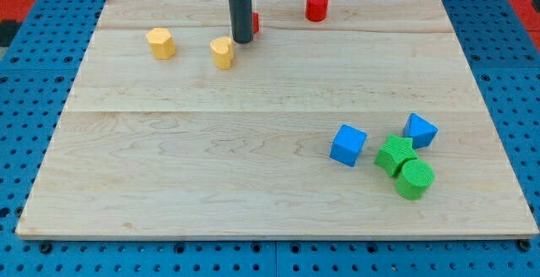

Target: Place the red star parallel left to the red circle

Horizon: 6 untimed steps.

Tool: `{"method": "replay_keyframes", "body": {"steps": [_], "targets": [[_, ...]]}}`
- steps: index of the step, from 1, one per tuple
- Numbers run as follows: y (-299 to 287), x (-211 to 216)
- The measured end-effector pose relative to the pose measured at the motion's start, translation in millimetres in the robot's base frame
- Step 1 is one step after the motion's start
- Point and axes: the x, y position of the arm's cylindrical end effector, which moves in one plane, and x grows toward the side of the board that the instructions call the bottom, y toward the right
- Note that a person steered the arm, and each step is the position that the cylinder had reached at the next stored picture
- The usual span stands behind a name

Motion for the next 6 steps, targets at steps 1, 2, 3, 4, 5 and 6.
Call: {"method": "replay_keyframes", "body": {"steps": [1, 2, 3, 4, 5, 6], "targets": [[-16, -15], [-12, -15], [-17, 10], [-2, 8], [-2, -4], [-2, -15]]}}
